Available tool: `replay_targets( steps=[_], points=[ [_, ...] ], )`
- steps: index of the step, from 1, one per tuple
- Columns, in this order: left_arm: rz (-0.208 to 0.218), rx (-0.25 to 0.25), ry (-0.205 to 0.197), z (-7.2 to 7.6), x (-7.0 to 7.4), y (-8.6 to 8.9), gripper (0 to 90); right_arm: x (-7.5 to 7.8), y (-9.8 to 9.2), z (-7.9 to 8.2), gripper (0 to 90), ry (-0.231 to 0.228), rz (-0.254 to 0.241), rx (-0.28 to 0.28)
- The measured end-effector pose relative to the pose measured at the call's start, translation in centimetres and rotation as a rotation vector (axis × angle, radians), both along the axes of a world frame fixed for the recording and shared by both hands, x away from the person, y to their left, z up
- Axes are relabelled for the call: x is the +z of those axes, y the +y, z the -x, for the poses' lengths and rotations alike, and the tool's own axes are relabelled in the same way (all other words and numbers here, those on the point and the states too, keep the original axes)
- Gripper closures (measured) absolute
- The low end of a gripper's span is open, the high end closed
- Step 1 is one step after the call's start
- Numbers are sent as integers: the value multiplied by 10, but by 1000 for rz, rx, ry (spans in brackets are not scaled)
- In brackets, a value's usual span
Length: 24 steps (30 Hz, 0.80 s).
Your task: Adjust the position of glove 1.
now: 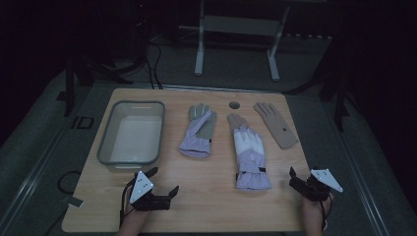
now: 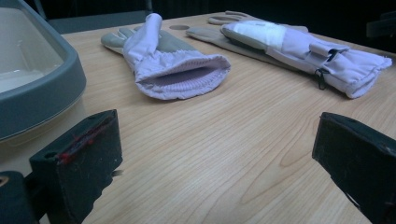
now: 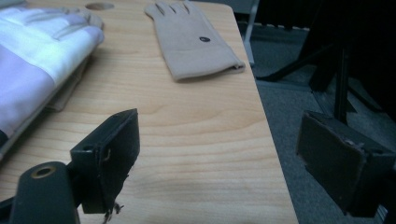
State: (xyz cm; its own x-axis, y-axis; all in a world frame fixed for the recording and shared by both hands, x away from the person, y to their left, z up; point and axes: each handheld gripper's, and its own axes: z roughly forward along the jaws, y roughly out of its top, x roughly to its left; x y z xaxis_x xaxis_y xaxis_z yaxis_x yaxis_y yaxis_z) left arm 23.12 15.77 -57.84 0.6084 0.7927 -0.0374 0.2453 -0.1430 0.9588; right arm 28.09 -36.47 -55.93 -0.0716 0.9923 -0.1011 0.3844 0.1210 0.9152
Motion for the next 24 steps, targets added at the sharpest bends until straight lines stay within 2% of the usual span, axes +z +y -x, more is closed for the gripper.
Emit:
replay_targets(
  steps=[2, 4, 7, 9, 11, 14, 16, 17, 18, 19, 20, 21, 23, 24],
  points=[
    [4, -4, 1, 0, 0, 0, 17, 0, -2, -1, 133, 17, -11, 3],
    [14, 0, -1, 1, 0, 1, 17, 3, -6, -4, 133, 60, -40, -4],
    [22, 8, -4, 2, 0, 1, 18, 9, -9, -7, 133, 72, -25, 1],
    [29, 6, -15, 3, -1, 1, 18, 13, -14, -10, 133, 103, -50, -4],
    [23, 10, -20, 3, 0, 1, 18, 19, -18, -11, 133, 116, -102, 3],
    [25, 8, -30, 4, -1, -1, 18, 27, -19, -14, 130, 134, -105, 8],
    [26, 13, -29, 4, -1, -1, 18, 43, -20, -19, 121, 143, -117, 39],
    [26, 13, -29, 4, -1, -1, 17, 43, -20, -19, 121, 143, -117, 39],
    [27, 14, -32, 4, -1, -1, 18, 56, -19, -22, 114, 123, -120, 48],
    [27, 14, -32, 4, -1, -1, 18, 61, -18, -23, 112, 113, -121, 37],
    [24, 15, -32, 4, -1, -1, 18, 70, -17, -23, 108, 84, -126, 23],
    [23, 14, -31, 4, -1, -1, 18, 70, -17, -23, 108, 84, -126, 23],
    [14, 12, -31, 4, 0, -2, 18, 83, -15, -25, 107, 62, -132, 31],
    [15, 11, -31, 4, 0, -2, 20, 97, -11, -28, 108, 38, -100, 30]
  ],
)
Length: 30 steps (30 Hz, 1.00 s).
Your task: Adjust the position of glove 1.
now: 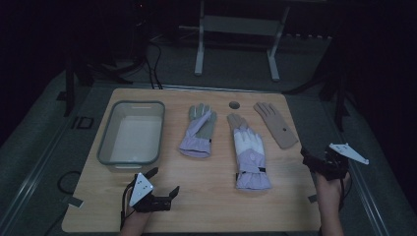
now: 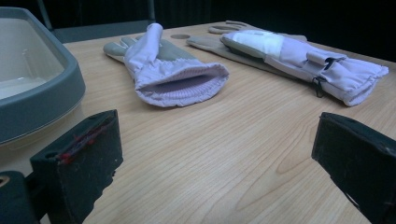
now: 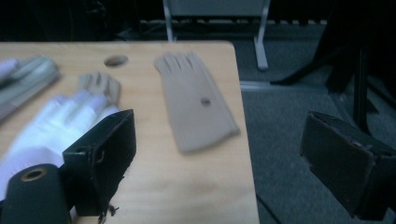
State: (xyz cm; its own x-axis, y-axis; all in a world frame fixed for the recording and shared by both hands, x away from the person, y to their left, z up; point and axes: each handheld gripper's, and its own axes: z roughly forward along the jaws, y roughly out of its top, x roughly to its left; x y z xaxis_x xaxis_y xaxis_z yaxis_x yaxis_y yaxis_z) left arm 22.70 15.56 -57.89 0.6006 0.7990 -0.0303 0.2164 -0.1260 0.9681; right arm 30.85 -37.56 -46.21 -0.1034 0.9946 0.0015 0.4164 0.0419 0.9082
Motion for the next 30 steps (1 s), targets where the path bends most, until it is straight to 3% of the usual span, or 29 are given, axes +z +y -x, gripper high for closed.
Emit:
replay_targets(
  steps=[5, 6, 8, 9, 14, 15, 17, 18, 22, 24, 30],
  points=[
    [-4, 12, 3, 0, 0, -1, 20, 21, 6, -6, 140, 15, -28, 44],
    [1, 6, 5, 0, 0, 0, 20, 32, 12, -10, 141, 0, -1, 55],
    [8, 4, 6, -1, 0, 0, 20, 37, 17, -11, 140, 8, 23, 49],
    [11, 5, 8, -1, 0, 0, 20, 47, 26, -17, 140, 23, 26, 86],
    [3, 1, 8, -1, 0, 0, 20, 61, 42, -26, 131, 28, 16, 139],
    [-4, 3, 0, 0, 0, -1, 20, 68, 51, -31, 127, 37, -1, 182],
    [-11, 2, -7, 1, 0, -2, 20, 71, 56, -33, 124, 37, -8, 204],
    [-19, -2, -11, 1, 0, -3, 20, 77, 68, -38, 124, 35, 2, 235],
    [-31, -8, -17, 2, 0, -5, 20, 81, 77, -41, 125, 29, 2, 247],
    [-23, -8, -14, 2, 0, -4, 20, 88, 100, -47, 124, 26, 26, 297],
    [-37, 8, -16, 2, 0, -6, 20, 94, 137, -64, 134, 54, 58, 351]
  ],
)
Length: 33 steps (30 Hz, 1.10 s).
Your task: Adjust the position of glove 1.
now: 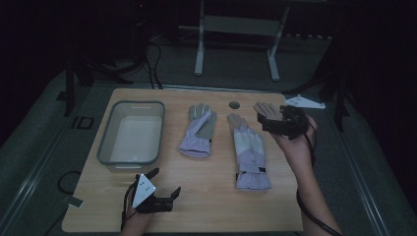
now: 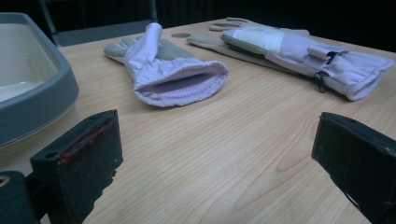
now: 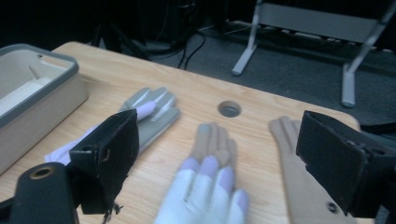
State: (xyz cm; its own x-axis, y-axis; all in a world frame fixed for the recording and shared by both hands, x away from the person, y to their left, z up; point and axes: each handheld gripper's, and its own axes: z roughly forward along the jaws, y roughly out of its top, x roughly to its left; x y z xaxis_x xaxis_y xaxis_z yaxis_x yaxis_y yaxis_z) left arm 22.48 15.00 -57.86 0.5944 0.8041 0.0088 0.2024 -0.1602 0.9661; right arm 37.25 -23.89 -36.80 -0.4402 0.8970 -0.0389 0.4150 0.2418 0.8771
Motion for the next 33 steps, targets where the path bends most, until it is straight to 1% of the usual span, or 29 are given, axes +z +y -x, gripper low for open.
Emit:
replay_targets(
  steps=[1, 3, 4, 6, 10, 14, 15, 16, 17, 19, 20, 22, 24, 25, 28, 30, 33],
  points=[
    [3, 3, 2, 0, 0, 0, 20, 0, 6, -4, 141, 14, 6, 7],
    [13, 2, 4, 0, 0, 0, 20, -1, 18, -12, 145, 59, -1, 18],
    [18, 3, 6, -1, 0, 1, 20, -2, 24, -16, 146, 73, -1, 26],
    [19, 1, 10, -1, 0, 1, 20, -5, 37, -22, 145, 95, 16, 40],
    [11, 1, 13, -1, 0, 1, 20, -13, 63, -32, 135, 111, 26, 73],
    [11, 15, 11, -1, 0, 1, 20, -24, 89, -42, 127, 130, 54, 116],
    [11, 16, 13, -1, 0, 1, 20, -27, 95, -46, 127, 134, 57, 127],
    [11, 15, 15, -1, 0, 1, 20, -31, 100, -49, 127, 148, 48, 135],
    [14, 16, 17, -1, 0, 2, 20, -35, 105, -53, 127, 162, 46, 136],
    [16, 14, 19, -2, 0, 2, 20, -43, 116, -59, 127, 168, 48, 132],
    [16, 14, 18, -2, 0, 2, 20, -47, 121, -62, 127, 179, 47, 132],
    [13, 11, 19, -2, 0, 2, 20, -54, 132, -66, 127, 197, 58, 135],
    [14, 18, 15, -2, 0, 2, 20, -61, 142, -71, 127, 210, 64, 129],
    [20, 19, 18, -2, 0, 2, 19, -65, 146, -74, 127, 222, 62, 132],
    [22, 23, 20, -2, 0, 3, 19, -73, 158, -80, 142, 238, 60, 122],
    [22, 21, 18, -2, 0, 3, 19, -78, 165, -85, 150, 244, 63, 103],
    [11, 19, 15, -2, 0, 2, 19, -87, 173, -93, 165, 255, 66, 88]
  ],
)
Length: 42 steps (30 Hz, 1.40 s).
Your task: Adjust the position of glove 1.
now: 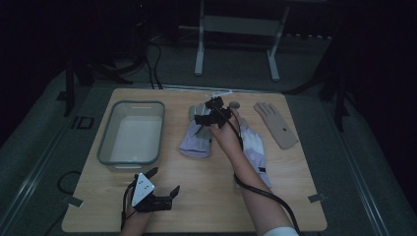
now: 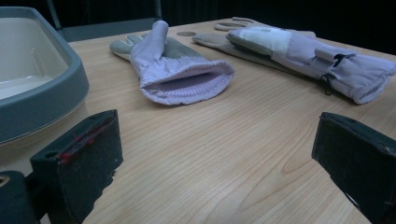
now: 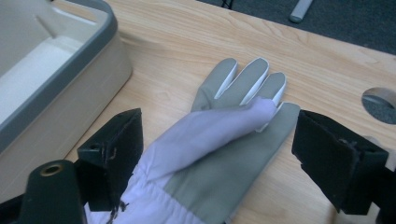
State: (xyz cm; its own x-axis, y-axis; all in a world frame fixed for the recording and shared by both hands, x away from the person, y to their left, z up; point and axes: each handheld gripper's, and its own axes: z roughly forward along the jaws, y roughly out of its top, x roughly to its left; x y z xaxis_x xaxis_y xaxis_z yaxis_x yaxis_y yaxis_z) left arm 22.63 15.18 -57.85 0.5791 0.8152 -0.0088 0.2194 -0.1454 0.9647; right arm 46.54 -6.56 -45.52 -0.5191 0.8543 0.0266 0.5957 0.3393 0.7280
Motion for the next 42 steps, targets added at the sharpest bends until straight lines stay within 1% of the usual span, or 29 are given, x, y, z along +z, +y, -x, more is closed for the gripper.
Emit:
replay_targets(
  steps=[2, 5, 7, 9, 11, 13, 15, 19, 21, 22, 24, 25, 29, 32, 34, 36, 38, 42],
  points=[
    [-6, 1, -3, 0, 0, 0, 19, -7, 5, -5, 166, 10, 11, -10],
    [3, -9, -3, 1, 0, -1, 19, -18, 10, -12, 188, 20, 17, -35],
    [4, -10, -5, 1, 1, -1, 19, -26, 13, -16, 191, 25, 32, -50],
    [12, -13, -1, 1, 2, -1, 19, -33, 15, -21, 223, 30, 36, -70],
    [21, -15, -5, 1, 3, 0, 19, -41, 17, -26, 224, 70, 38, -76],
    [33, -16, -5, 1, 4, 1, 19, -49, 20, -31, 242, 86, 56, -84],
    [42, -19, -11, 2, 6, 2, 19, -56, 21, -34, 255, 95, 48, -111],
    [54, -27, -14, 3, 8, 3, 19, -75, 22, -38, 262, 125, 54, -144],
    [55, -22, -13, 3, 9, 4, 19, -84, 21, -39, 276, 147, 47, -137],
    [55, -21, -13, 2, 9, 4, 19, -86, 20, -39, 280, 144, 45, -125],
    [59, -19, -10, 1, 9, 5, 19, -88, 20, -39, 321, 144, 41, -111],
    [63, -18, -9, 1, 10, 5, 19, -88, 20, -39, 359, 145, 48, -104],
    [68, -14, -8, 0, 10, 6, 19, -84, 26, -37, 612, 161, 62, -47],
    [75, -13, -2, 0, 10, 7, 20, -82, 29, -35, 738, 163, 67, -29],
    [75, -14, -4, 0, 10, 7, 19, -79, 29, -34, 784, 172, 61, -20],
    [75, -15, -8, 0, 10, 7, 19, -74, 27, -32, 801, 184, 41, -21],
    [77, -13, -11, 1, 11, 7, 19, -69, 24, -30, 802, 175, 44, -8],
    [78, -11, -13, 0, 11, 7, 19, -55, 14, -23, 805, 147, 3, -9]
  ],
)
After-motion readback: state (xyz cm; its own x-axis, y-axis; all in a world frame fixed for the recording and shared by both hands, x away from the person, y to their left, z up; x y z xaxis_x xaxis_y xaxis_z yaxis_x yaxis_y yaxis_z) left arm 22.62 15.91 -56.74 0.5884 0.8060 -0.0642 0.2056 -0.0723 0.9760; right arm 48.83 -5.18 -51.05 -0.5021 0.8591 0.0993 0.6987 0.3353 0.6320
